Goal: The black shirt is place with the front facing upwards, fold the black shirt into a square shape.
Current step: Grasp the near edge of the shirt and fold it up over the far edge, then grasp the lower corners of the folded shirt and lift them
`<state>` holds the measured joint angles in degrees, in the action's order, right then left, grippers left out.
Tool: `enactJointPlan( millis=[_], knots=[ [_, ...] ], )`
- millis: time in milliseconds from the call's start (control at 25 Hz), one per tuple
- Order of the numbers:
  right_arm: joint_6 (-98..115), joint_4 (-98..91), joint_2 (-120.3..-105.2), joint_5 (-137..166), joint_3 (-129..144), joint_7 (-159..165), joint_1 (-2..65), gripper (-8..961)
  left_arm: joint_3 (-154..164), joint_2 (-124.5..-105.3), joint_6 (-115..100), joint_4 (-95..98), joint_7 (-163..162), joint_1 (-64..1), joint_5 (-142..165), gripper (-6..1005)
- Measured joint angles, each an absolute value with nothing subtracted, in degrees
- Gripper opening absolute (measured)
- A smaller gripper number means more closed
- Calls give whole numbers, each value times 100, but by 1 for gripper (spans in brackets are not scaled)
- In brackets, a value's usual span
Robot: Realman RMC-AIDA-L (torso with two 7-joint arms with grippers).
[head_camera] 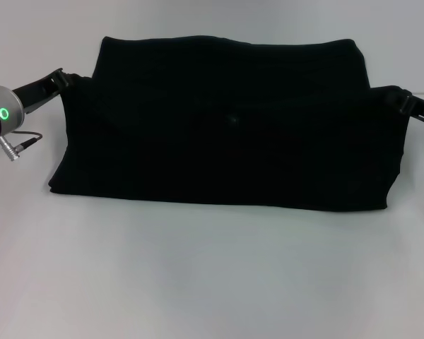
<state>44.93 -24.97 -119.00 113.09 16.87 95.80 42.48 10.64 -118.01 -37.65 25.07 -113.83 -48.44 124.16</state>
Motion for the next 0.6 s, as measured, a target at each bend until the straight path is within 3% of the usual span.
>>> enactJointPlan(
  millis=[320,600],
  knots=[
    [4416,-2333,-11952,11263,1687,8776,4390,210,1063,-11851,-3535,2491,-11322,-4825,12175,32],
    [4476,-2318,-11921,11118,1652,8882,4276,423,1064,-11769,-3597,2321,-11212,-4725,12171,322]
  ],
)
